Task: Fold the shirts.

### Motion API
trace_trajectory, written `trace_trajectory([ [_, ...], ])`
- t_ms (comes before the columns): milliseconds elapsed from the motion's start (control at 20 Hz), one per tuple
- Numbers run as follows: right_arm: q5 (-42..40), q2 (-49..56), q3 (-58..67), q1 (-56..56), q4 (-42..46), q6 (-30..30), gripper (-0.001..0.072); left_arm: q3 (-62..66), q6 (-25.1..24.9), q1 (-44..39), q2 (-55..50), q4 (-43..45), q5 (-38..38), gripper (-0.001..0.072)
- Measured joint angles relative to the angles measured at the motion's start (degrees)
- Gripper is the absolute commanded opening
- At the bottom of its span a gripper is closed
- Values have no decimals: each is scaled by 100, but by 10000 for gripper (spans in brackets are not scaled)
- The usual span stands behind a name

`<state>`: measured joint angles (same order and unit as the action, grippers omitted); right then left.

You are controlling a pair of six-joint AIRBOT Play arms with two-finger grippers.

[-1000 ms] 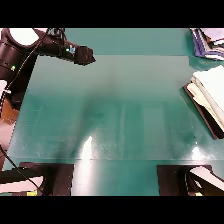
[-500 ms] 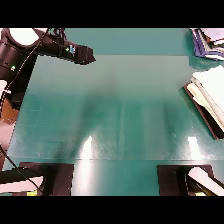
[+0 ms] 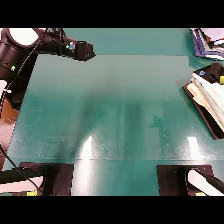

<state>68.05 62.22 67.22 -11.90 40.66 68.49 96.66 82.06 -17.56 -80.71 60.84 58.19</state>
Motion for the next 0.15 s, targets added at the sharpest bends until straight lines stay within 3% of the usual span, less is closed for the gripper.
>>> trace_trajectory([
  [150, -63, 0, -2, 146, 0, -2, 17, 0, 0, 0, 0, 2, -42, 30],
])
